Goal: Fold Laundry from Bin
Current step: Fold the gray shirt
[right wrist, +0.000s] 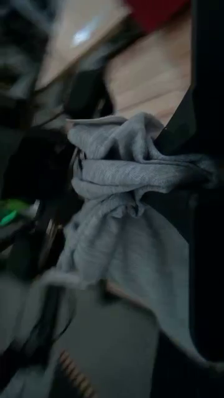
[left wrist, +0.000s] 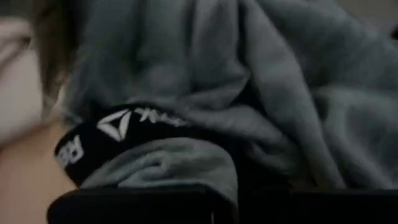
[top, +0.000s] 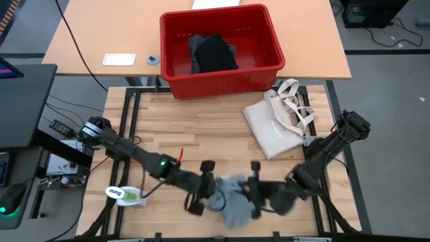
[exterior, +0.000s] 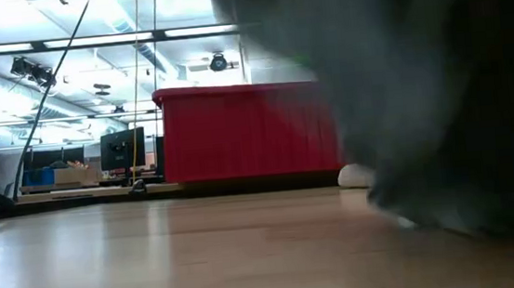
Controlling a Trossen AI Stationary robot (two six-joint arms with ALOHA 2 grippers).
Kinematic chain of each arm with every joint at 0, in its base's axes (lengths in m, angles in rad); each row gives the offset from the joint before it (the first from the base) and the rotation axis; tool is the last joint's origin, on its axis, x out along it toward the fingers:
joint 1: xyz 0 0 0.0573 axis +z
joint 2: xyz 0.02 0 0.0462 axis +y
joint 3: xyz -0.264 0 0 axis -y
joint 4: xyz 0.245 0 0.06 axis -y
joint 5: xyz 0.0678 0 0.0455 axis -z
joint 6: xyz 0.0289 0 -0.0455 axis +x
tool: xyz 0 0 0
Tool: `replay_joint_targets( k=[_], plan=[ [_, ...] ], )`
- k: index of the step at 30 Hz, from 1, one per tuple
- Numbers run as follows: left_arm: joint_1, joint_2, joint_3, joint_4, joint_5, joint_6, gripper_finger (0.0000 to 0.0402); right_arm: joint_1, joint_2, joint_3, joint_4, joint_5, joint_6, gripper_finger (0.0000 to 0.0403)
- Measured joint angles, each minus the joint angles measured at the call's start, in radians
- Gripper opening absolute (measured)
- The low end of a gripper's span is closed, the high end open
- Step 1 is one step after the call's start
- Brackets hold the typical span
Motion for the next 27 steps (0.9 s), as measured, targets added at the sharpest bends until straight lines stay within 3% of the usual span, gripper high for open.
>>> replay_joint_targets(
  k=[5, 9, 16, 21, 27],
  plan=[
    [0.080, -0.012, -0.157, 0.029, 0.000, -0.062, 0.0016, -0.155, 0.011, -0.104, -0.010, -0.148, 0.051, 0.0046],
    [0.138, -0.028, -0.288, 0.075, -0.003, -0.150, 0.0016, -0.281, 0.011, -0.217, 0.109, -0.307, 0.043, 0.0051],
    [0.197, -0.029, -0.463, 0.142, -0.005, -0.205, 0.0028, -0.430, 0.011, -0.381, 0.345, -0.483, -0.020, 0.0084],
    [0.197, -0.029, -0.471, 0.139, -0.004, -0.200, 0.0048, -0.469, 0.010, -0.433, 0.467, -0.501, -0.127, 0.0141],
    [0.193, -0.029, -0.469, 0.122, -0.004, -0.205, 0.0099, -0.501, 0.007, -0.376, 0.502, -0.475, -0.163, 0.0219]
  ],
)
